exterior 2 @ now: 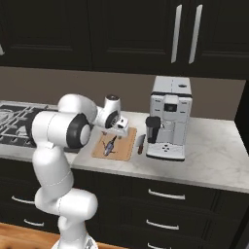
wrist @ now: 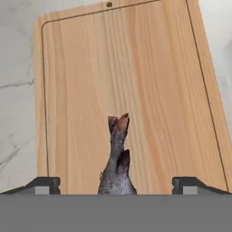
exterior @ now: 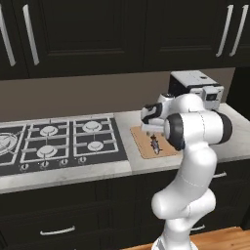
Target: Retrieve the fish from the fridge and place it on the cutting board.
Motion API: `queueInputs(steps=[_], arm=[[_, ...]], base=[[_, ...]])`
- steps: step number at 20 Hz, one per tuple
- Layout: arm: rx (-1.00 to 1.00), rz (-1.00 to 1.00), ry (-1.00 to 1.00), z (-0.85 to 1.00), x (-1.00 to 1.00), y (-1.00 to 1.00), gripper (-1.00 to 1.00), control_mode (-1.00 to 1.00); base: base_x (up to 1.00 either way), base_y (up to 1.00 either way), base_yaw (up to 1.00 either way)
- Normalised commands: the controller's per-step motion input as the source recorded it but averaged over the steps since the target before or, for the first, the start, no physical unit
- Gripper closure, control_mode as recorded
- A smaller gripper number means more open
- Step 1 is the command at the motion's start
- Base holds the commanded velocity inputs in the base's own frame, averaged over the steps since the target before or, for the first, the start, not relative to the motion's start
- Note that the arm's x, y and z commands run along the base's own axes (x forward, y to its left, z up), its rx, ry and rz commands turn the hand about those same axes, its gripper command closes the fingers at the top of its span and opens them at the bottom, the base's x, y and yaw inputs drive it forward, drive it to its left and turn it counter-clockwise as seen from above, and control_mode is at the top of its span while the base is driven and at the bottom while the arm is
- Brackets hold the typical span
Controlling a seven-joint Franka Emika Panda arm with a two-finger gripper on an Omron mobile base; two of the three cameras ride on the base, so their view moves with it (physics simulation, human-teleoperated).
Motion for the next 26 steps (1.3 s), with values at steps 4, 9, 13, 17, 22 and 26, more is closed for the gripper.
queueInputs(steps=[4, 9, 13, 17, 22, 26], arm=[[0.0, 0.0, -0.62, 0.0, -0.54, 0.0, -1.0, -1.0], [0.0, 0.0, -0.38, 0.3, -0.58, 0.0, -1.0, -1.0], [-0.01, 0.0, -0.18, 0.68, -0.8, 0.0, -1.0, -1.0], [-0.03, 0.0, -0.06, 1.0, -0.81, 0.0, -1.0, -1.0], [0.0, 0.0, -0.01, 1.0, -0.82, -0.06, -1.0, -1.0], [0.01, 0.0, 0.0, 1.0, -0.83, -0.14, -1.0, -1.0]], base=[[0.0, 0.0, 0.0], [0.0, 0.0, 0.0], [0.0, 0.0, 0.0], [0.0, 0.0, 0.0], [0.0, 0.0, 0.0], [0.0, 0.0, 0.0]])
